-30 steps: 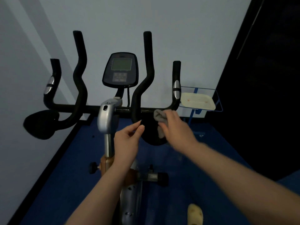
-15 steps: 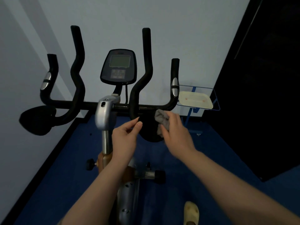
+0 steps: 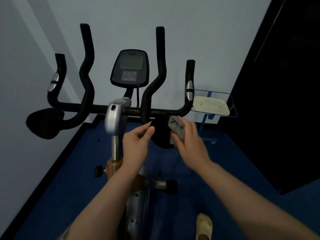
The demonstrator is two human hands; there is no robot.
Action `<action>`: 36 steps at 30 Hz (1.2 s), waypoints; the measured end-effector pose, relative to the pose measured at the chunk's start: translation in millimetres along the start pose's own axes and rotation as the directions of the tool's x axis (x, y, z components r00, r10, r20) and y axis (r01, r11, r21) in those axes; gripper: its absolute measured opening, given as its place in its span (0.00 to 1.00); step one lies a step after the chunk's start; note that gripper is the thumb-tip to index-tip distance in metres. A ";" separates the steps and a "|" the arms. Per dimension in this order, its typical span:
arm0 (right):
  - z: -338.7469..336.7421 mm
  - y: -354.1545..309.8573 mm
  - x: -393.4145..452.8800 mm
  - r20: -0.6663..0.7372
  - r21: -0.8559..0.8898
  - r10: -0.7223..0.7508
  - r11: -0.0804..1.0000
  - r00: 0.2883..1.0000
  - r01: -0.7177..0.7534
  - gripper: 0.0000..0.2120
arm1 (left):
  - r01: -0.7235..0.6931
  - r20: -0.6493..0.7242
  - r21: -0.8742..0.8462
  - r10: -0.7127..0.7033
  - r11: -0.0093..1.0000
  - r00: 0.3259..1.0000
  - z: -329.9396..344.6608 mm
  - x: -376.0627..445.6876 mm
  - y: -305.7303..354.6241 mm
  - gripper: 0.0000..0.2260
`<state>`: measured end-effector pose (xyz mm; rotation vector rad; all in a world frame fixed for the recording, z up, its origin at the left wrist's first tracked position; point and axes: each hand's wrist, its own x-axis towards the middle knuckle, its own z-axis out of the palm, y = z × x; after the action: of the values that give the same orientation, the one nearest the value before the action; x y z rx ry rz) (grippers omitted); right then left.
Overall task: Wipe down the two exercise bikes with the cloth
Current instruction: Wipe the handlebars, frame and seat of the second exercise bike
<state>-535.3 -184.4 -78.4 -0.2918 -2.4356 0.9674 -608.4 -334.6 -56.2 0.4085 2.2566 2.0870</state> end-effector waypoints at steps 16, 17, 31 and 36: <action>13.0 -24.3 3.5 -0.188 -0.047 0.156 0.985 0.970 -0.168 0.18 | 0.026 0.002 -0.012 -0.026 1.000 1.000 -0.2 1.2 -2.7 0.09; 10.7 -26.0 0.2 -0.137 -0.095 0.124 0.986 0.983 -0.138 0.20 | 0.024 0.004 -0.017 -0.024 1.000 1.000 -0.3 1.0 -2.9 0.09; -30.5 -5.6 67.9 0.448 0.062 0.050 0.994 0.893 -0.087 0.14 | 0.020 -0.099 -0.110 -0.031 0.994 0.995 11.5 -1.5 -9.6 0.09; -11.5 -28.3 95.8 0.498 -0.210 -0.012 0.968 0.867 0.134 0.20 | -0.005 -0.170 -0.074 -0.008 0.997 0.985 17.1 -5.7 -10.6 0.09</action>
<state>-611.4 -162.8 -16.2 -0.0247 -3.0172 0.7839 -601.2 -319.8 -69.1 0.2326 2.2557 2.2782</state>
